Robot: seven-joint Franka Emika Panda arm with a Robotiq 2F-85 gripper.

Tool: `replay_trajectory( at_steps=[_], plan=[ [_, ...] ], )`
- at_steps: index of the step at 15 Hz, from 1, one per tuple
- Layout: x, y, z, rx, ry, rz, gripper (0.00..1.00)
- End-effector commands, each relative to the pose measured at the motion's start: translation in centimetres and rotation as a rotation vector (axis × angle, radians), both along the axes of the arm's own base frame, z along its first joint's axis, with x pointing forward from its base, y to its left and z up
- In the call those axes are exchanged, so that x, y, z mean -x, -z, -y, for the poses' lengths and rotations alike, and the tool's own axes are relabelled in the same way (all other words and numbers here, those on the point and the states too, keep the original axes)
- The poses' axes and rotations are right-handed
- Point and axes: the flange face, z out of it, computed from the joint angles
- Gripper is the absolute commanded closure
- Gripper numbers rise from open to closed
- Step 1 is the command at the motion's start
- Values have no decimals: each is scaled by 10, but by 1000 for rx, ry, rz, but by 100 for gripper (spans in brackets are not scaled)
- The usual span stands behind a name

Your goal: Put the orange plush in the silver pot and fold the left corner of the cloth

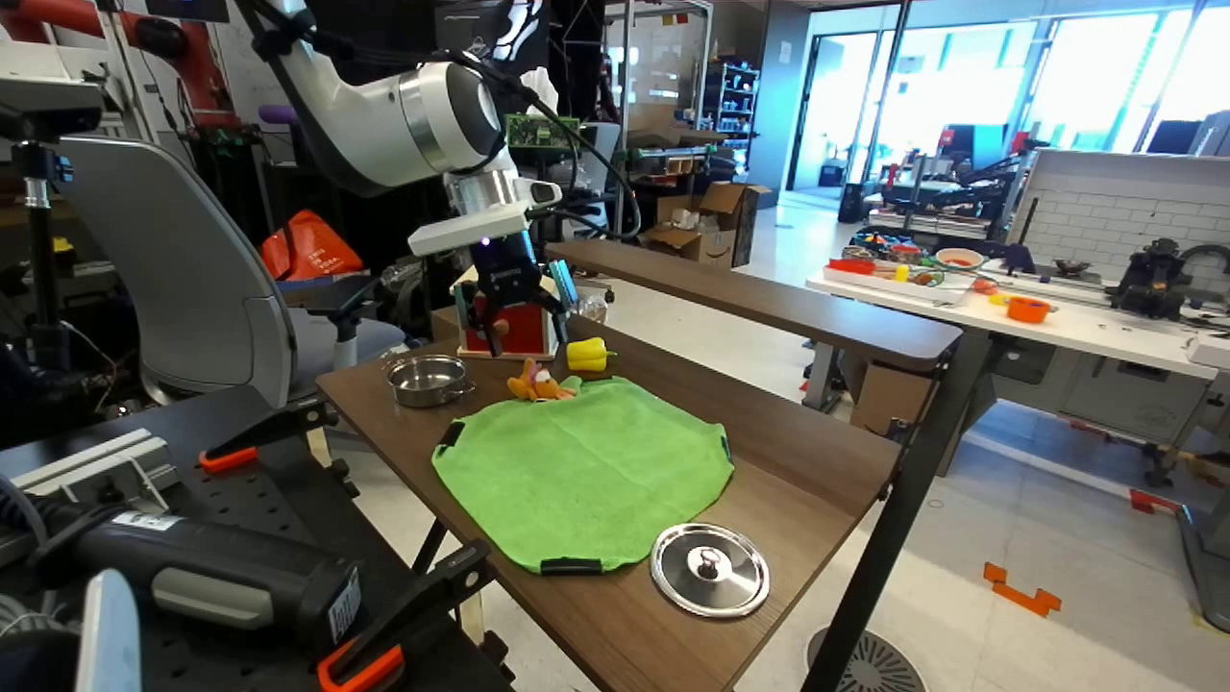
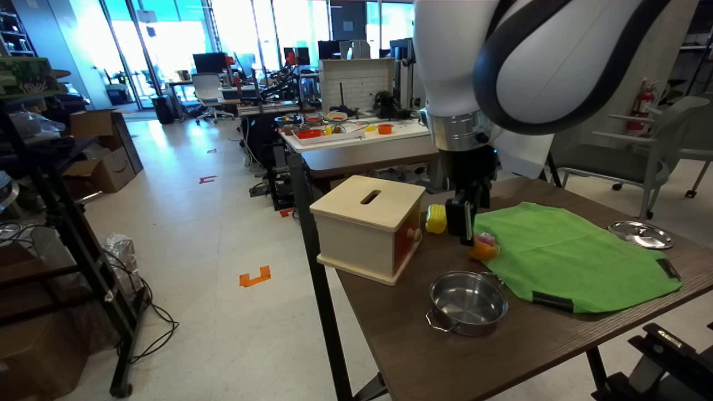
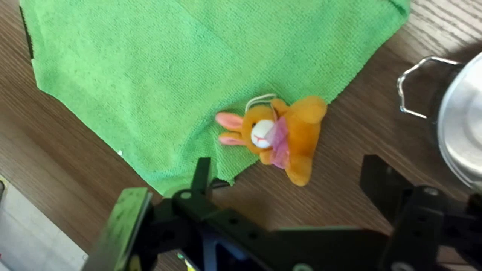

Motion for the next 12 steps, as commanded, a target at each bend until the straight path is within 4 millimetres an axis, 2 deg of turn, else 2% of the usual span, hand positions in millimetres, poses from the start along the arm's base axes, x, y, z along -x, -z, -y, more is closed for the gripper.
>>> replay_trajectory(
  at_steps=[1,2,7,8,9,11,12],
  plan=[
    [-7,7,22,-18,47,-8,9],
    [-8,9,26,-17,52,-15,26],
    [-24,32,29,-19,7,-65,65],
    [-26,35,26,-15,-8,-73,23],
    [-28,36,22,-8,-27,-78,27],
    [-32,36,17,-1,-50,-84,21],
    [-33,37,15,0,-63,-85,63]
  ],
)
